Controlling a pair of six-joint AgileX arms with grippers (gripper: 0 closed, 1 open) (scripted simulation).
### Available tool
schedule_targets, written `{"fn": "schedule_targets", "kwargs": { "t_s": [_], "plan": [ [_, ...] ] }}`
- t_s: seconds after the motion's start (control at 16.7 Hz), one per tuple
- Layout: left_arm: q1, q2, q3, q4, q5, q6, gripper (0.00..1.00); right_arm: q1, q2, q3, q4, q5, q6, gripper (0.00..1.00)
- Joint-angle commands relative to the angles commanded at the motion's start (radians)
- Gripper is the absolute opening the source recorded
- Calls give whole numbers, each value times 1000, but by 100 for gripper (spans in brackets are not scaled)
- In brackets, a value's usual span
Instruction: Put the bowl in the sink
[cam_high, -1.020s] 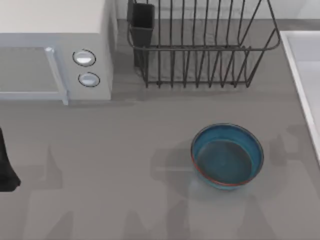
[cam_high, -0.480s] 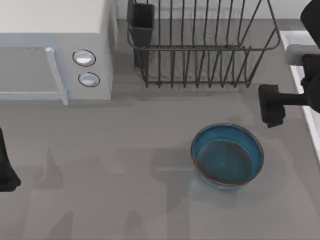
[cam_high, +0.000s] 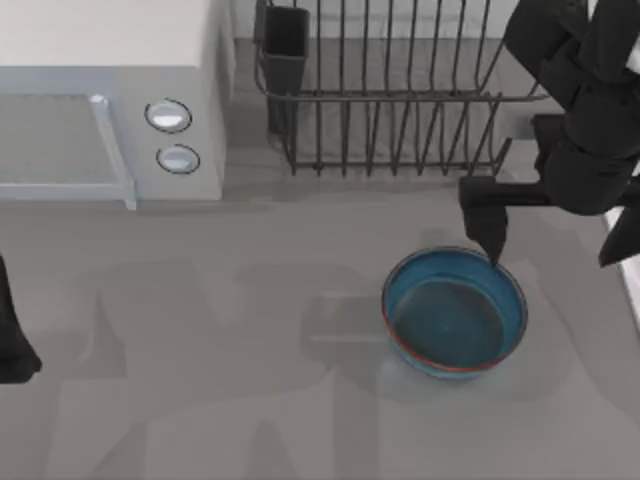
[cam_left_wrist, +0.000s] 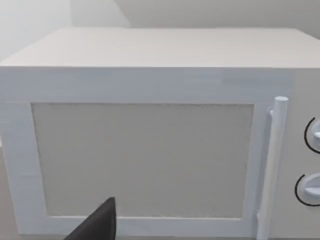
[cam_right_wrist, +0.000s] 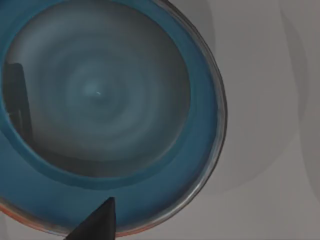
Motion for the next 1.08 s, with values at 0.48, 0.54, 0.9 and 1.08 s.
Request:
{"fn": "schedule_targets", "kwargs": {
  "t_s": [0.48,0.54,0.9,1.08],
  "plan": [
    [0,0,0,0,0,0,100,-1,30,-83,112,0,-1,100],
    [0,0,0,0,0,0,100,-1,43,-113,157,0,0,100],
    [0,0,0,0,0,0,100,3,108,-263,372,1,4,100],
    [0,0,0,0,0,0,100,3,109,-267,376,1,5,100]
  ]
}}
